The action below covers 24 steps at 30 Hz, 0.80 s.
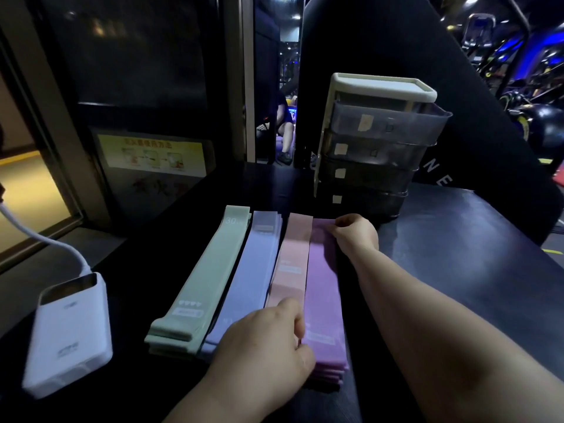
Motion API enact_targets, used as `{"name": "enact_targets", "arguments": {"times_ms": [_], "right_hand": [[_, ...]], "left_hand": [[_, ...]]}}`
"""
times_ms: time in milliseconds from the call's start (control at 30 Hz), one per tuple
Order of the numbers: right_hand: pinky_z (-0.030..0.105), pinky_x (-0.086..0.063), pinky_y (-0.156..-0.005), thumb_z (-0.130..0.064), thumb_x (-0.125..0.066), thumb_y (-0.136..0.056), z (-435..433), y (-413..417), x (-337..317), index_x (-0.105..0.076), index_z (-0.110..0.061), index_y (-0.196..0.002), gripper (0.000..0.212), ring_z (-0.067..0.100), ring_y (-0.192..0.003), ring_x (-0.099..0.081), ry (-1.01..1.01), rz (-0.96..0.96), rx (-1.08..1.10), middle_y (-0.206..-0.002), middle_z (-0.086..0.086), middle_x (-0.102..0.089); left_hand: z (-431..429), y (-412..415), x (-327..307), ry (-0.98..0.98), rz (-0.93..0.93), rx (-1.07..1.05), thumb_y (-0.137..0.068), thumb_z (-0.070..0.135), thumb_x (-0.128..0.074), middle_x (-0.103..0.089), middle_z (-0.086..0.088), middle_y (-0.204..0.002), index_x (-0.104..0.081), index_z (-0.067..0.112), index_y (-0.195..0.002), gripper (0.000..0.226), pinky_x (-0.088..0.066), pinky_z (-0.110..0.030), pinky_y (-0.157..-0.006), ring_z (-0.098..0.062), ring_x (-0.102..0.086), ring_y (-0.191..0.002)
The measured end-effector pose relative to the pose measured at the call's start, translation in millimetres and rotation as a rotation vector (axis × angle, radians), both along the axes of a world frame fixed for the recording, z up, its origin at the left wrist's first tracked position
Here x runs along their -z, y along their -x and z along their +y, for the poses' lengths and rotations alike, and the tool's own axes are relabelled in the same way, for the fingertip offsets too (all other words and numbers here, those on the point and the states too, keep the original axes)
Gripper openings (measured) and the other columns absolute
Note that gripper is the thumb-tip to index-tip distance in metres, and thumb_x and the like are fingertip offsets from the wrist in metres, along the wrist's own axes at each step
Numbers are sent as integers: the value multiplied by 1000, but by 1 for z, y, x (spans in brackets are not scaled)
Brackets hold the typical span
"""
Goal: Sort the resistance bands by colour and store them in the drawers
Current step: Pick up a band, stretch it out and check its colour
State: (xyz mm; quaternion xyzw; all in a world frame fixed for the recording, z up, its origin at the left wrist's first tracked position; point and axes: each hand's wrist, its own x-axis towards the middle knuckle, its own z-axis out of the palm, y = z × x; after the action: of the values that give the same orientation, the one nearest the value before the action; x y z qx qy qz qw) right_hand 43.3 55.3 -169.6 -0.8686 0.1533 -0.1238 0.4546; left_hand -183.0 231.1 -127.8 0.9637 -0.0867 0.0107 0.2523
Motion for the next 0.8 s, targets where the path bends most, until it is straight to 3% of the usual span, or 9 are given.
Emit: {"name": "enact_targets", "arguments": {"times_ms": [200,367,533,600,667,800], "right_hand": [[25,-44,-75,-29,-72,-78,-2,4,-4,-62,-23,-112,36,16,-82,-58,22,-15,-31,-102,-1,-66],[18,-37,-76,-19,-70,-75,-11,12,-4,-62,-22,-117,43,12,-86,-53,73,-68,-123,-117,3,-57],[21,-40,-78,-29,-80,-71,-23,23,0,-65,-24,-109,41,13,-89,-57,177,-77,-205,-111,2,-57],[21,-40,-75,-28,-80,-71,-27,25,-1,-67,-22,-105,37,13,-88,-58,212,-66,-224,-107,2,-64],[22,-40,-73,-25,-79,-71,-29,27,-2,-68,-22,-101,32,14,-88,-60,223,-56,-248,-104,2,-68],[22,-39,-74,-30,-81,-69,-32,33,1,-67,-24,-103,37,15,-91,-61,241,-27,-269,-106,1,-66]], "left_hand": [[-1,-3,0,-9,11,-31,-85,32,-48,-63,11,-87,-45,29,-88,6,-42,-27,-71,-9,-56,-89],[-2,-5,0,-8,6,-41,-86,34,-50,-63,11,-85,-44,29,-86,7,-39,-26,-65,-9,-56,-86],[-5,-12,-2,-13,37,-67,-88,42,-51,-64,10,-81,-43,30,-85,14,-43,-28,-67,-11,-59,-83],[-6,-17,-3,14,86,-102,-86,40,-52,-67,9,-79,-45,30,-83,12,-51,-29,-70,-10,-66,-74],[-6,-22,-5,76,139,-141,-88,37,-53,-67,8,-75,-46,30,-81,12,-51,-27,-62,-9,-68,-60],[-7,-32,-10,-45,83,-165,-90,41,-53,-55,14,-80,-44,29,-79,19,-37,-27,-63,-12,-54,-80]]}}
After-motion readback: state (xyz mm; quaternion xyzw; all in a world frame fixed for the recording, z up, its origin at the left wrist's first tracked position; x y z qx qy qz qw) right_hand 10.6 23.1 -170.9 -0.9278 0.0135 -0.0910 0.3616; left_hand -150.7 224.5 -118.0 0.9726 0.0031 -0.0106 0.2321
